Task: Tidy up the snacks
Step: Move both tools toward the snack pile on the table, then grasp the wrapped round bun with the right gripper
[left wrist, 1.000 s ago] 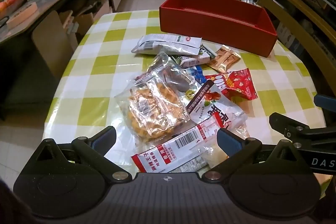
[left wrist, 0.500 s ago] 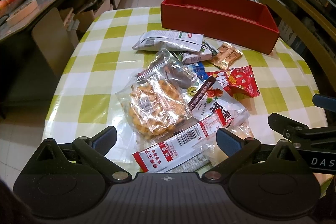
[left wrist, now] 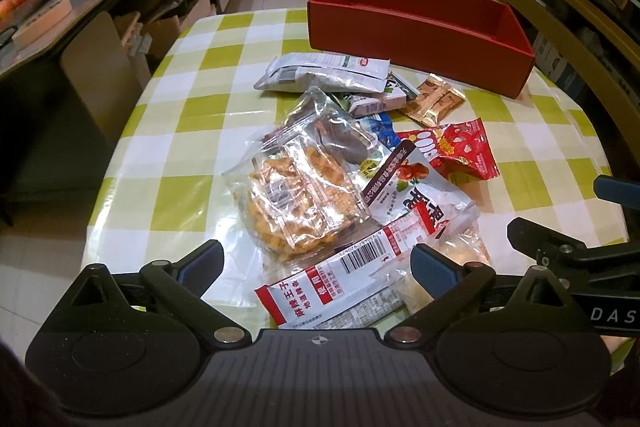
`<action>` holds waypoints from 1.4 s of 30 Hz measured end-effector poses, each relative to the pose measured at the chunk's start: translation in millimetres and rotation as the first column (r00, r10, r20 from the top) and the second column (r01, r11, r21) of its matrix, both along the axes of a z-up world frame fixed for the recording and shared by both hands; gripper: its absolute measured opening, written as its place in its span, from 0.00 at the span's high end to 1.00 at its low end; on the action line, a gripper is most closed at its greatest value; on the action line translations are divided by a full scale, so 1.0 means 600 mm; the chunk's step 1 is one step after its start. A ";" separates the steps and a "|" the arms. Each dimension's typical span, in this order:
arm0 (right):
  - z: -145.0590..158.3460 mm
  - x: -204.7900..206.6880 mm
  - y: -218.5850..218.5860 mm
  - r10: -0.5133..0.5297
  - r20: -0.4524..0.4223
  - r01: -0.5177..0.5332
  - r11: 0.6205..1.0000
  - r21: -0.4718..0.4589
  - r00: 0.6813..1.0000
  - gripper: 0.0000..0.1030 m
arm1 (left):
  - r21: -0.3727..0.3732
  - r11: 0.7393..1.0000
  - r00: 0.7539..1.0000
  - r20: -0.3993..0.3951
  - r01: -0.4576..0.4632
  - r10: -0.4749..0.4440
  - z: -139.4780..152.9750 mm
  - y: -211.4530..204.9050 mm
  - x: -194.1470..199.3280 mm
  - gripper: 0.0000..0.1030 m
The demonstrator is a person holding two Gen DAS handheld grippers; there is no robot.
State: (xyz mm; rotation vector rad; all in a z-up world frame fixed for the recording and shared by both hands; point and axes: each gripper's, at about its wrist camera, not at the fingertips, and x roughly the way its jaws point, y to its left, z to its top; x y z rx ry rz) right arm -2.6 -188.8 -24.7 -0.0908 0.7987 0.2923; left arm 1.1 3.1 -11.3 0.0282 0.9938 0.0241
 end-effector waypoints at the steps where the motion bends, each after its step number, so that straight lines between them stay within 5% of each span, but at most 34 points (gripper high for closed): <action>1: -0.001 0.001 0.000 0.000 -0.005 0.001 1.000 0.003 1.000 0.00 | -0.001 1.000 1.000 -0.001 -0.001 0.001 0.000 0.000 0.000 0.02; 42: -0.023 0.018 0.033 0.070 -0.082 -0.073 0.997 -0.031 0.994 0.00 | 0.033 0.999 0.998 -0.058 -0.023 0.025 -0.020 0.022 -0.002 0.02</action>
